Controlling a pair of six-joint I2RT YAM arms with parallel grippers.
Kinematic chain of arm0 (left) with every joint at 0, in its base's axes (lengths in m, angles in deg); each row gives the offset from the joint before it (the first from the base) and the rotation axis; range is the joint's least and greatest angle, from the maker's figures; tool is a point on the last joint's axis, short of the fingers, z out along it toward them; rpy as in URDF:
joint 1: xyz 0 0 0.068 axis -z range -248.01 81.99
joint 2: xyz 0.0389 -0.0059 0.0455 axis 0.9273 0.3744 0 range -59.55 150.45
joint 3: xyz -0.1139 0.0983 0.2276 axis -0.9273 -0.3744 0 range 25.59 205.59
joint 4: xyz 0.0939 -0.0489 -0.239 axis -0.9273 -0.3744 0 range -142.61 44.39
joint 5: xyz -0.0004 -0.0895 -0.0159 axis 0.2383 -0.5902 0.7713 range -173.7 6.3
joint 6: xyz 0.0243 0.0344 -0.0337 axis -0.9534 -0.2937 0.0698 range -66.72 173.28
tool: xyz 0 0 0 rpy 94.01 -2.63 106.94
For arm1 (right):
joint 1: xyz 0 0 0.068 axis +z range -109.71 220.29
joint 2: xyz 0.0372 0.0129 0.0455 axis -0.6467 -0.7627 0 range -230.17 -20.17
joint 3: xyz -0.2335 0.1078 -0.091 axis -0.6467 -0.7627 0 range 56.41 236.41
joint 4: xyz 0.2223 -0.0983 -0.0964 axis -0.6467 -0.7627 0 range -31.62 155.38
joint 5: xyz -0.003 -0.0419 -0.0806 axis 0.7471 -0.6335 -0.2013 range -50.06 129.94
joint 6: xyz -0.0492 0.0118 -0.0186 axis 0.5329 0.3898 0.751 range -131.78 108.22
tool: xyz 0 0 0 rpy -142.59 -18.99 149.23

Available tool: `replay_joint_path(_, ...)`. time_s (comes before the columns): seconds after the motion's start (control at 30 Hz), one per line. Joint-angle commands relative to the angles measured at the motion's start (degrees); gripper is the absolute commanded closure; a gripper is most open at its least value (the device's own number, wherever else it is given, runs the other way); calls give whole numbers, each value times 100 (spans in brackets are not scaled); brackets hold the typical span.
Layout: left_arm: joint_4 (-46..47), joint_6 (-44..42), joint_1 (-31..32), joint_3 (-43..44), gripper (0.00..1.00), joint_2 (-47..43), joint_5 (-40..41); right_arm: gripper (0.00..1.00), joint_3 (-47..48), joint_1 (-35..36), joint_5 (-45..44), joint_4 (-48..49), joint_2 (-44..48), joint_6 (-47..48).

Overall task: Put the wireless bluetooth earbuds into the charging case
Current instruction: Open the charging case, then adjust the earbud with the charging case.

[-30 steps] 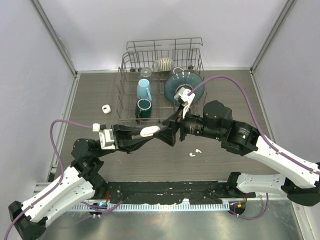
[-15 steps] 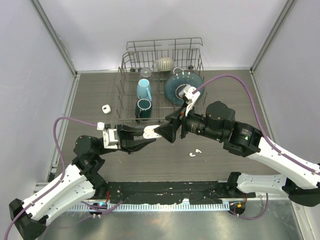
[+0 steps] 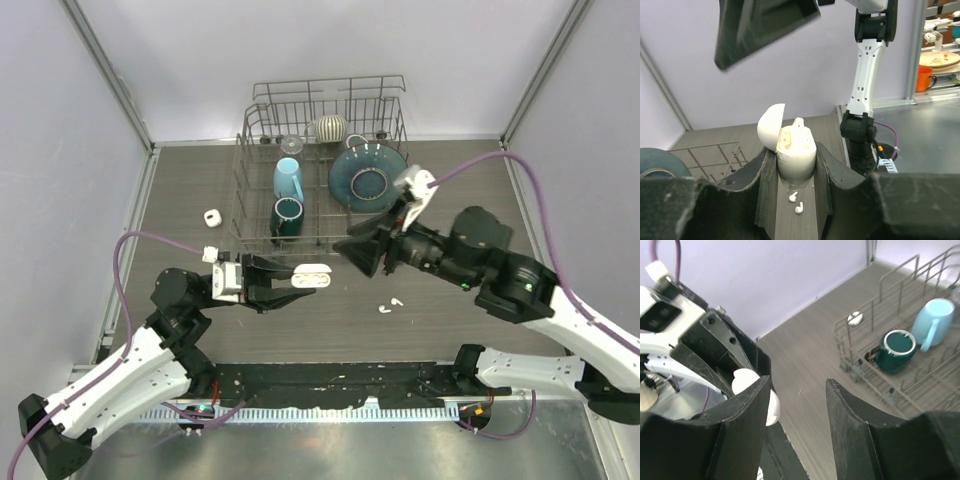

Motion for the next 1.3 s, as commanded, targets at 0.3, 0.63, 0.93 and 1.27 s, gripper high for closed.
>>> replay_joint_path(0.3, 66, -52, 44, 219, 100, -2, -247, 57, 299, -57, 1382, -242, 470, 639)
replay_joint_path(0.63, 101, 89, 35, 316, 100, 42, -344, 71, 220, -48, 1822, -525, 82, 744)
replay_joint_path(0.93, -49, 106, 44, 422, 100, 121, -178, 71, 211, -48, 2139, -587, 56, 937)
replay_joint_path(1.27, 100, 264, 44, 387, 100, 209, 86, 70, 290, -48, 2095, -543, -102, 1025)
